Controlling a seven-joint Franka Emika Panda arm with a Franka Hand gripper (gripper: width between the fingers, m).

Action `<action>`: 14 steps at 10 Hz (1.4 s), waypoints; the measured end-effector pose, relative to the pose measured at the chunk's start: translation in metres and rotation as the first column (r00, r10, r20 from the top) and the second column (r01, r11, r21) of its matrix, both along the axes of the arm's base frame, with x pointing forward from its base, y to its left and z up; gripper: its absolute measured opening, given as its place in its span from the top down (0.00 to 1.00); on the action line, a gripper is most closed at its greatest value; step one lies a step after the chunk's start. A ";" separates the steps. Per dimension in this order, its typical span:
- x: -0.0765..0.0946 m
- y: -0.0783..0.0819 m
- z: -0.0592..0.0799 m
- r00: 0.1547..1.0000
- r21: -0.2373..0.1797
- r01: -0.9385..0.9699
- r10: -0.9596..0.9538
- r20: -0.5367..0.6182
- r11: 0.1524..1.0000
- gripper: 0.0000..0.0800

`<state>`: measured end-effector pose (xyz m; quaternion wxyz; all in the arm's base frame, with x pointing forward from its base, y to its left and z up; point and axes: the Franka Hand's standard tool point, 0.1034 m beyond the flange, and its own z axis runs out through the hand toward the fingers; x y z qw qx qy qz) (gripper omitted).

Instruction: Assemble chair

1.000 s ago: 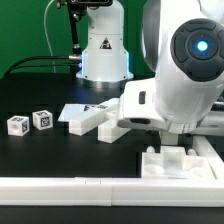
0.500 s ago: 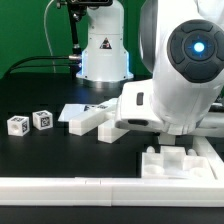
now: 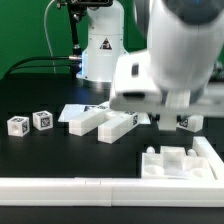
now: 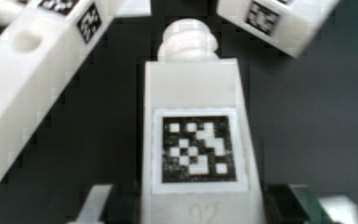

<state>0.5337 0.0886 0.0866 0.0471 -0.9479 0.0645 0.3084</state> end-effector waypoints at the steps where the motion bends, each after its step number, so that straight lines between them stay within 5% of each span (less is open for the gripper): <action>1: 0.007 0.003 0.015 0.998 0.000 0.006 -0.006 0.067 1.000 0.65; 5: 0.014 0.010 0.017 0.942 -0.015 0.025 -0.019 0.336 1.000 0.64; 7: 0.031 0.008 0.018 0.879 -0.021 0.019 -0.006 0.477 1.000 0.64; 9: 0.072 -0.007 0.050 0.812 -0.019 -0.006 0.016 0.584 1.000 0.64; 10: 0.078 0.000 0.054 0.775 -0.020 0.047 -0.024 0.631 0.999 0.64; 14: 0.084 0.006 0.049 0.585 -0.039 0.067 -0.008 0.811 0.997 0.64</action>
Offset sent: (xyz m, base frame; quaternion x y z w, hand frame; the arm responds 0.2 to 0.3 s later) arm 0.0000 0.0000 0.0000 0.0000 0.1938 0.0000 0.9810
